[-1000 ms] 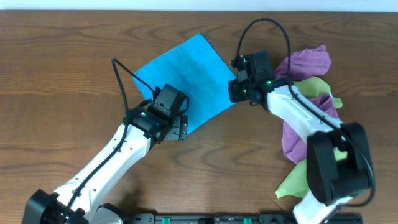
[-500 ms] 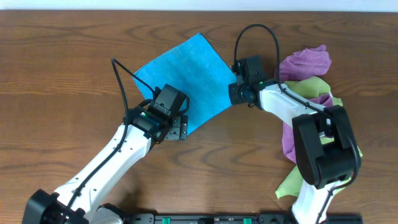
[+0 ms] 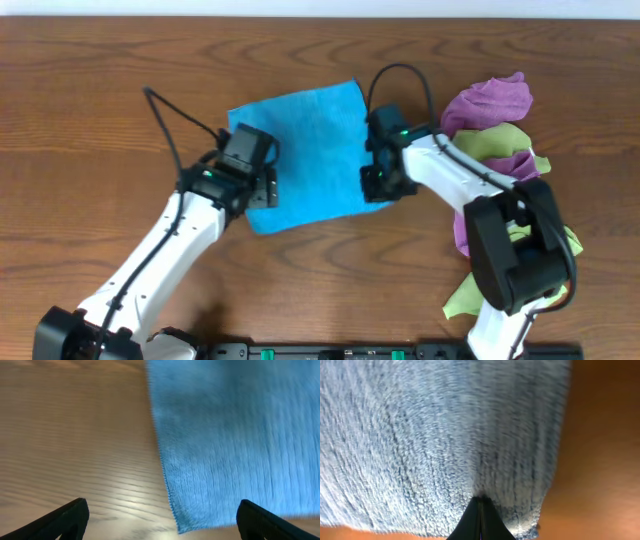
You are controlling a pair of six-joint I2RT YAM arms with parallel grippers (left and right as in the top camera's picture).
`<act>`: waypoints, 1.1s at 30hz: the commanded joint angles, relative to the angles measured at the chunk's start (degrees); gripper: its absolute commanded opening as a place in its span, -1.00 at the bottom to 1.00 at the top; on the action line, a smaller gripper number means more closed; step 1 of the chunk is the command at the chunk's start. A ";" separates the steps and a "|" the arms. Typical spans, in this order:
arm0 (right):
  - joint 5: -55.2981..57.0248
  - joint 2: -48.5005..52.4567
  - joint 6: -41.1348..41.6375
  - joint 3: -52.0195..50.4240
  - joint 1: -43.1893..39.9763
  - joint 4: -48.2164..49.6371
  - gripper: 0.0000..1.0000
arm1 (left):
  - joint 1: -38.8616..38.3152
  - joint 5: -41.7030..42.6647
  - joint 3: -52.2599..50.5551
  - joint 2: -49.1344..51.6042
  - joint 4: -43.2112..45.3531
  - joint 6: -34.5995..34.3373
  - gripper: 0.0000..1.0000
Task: Fold the cloth
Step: 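Press and smooth the blue cloth flat with both grippers into a square, then grasp the near edge of the blue cloth with both grippers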
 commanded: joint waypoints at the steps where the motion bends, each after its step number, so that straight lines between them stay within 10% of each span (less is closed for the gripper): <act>1: -2.05 3.37 2.43 -3.06 5.14 -0.83 -0.97 | 2.47 2.47 -0.26 -0.24 -0.04 1.42 0.91; 13: -1.77 -12.85 3.80 -3.06 6.54 -5.64 -0.96 | 3.76 7.80 -0.26 -0.24 0.31 2.75 0.91; 15: -4.61 -18.75 1.16 -3.06 6.25 -7.21 0.18 | 3.76 7.85 -0.24 -0.26 -0.17 2.78 0.91; 16: -6.14 -21.29 0.04 -3.06 5.86 -7.93 0.28 | 3.76 7.85 -0.24 -0.26 -1.14 2.78 0.91; 25: -10.99 -40.13 -5.53 -7.32 -2.32 -13.88 0.29 | 13.70 27.19 -2.97 -0.26 -7.15 7.19 1.00; 33: -29.00 -40.96 -8.41 -26.84 -11.47 6.36 0.34 | 21.03 34.93 -10.12 -0.17 -3.02 12.68 0.91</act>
